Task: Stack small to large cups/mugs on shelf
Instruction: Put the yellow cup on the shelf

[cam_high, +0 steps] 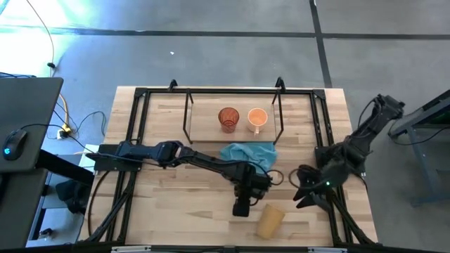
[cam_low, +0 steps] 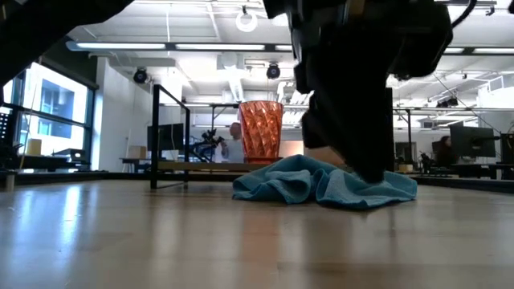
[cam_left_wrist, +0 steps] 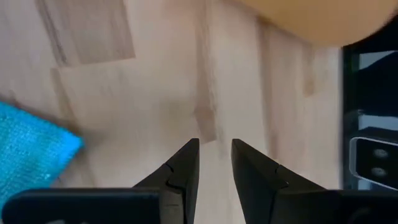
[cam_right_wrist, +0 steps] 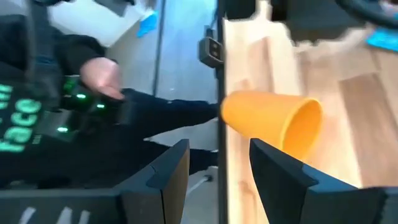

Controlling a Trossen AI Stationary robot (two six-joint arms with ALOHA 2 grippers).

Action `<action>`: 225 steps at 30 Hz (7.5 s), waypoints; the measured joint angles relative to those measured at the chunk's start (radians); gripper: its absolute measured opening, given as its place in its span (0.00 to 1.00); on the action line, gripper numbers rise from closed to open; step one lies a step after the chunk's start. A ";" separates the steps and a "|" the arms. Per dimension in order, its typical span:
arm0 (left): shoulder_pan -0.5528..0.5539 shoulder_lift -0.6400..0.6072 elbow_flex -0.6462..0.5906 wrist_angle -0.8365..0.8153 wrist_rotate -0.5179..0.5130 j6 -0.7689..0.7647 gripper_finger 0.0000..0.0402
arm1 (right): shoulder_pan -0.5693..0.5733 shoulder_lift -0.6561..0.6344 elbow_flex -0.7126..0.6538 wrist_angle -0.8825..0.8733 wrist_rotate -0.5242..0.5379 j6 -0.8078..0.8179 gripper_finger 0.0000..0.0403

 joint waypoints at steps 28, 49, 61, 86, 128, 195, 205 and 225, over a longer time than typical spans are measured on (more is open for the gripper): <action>0.003 -0.072 0.000 0.048 -0.001 -0.030 0.21 | 0.088 0.400 0.000 0.035 0.164 0.063 0.40; 0.003 -0.070 0.000 -0.040 -0.001 0.012 0.21 | 0.032 0.562 0.000 0.230 0.135 0.011 0.40; 0.003 -0.069 0.000 -0.050 -0.001 0.019 0.21 | 0.032 0.577 0.000 0.247 0.182 -0.016 0.27; 0.064 -0.097 -0.001 -0.121 -0.030 0.067 0.21 | -0.029 0.426 0.059 -0.007 0.068 0.003 0.00; 0.154 -0.565 -0.001 -0.318 -0.299 0.105 0.21 | -0.328 0.569 0.427 -0.789 -0.484 -0.144 0.00; 0.154 -0.575 -0.001 -0.359 -0.278 0.152 0.21 | -0.351 0.645 0.590 -0.673 -0.382 -0.235 0.23; 0.196 -0.575 -0.001 -0.384 -0.259 0.176 0.21 | -0.292 0.562 0.786 -0.668 -0.030 -0.363 0.40; 0.135 -0.502 -0.046 0.028 -0.180 0.060 0.21 | -0.122 0.228 0.838 -0.553 0.543 -0.665 0.42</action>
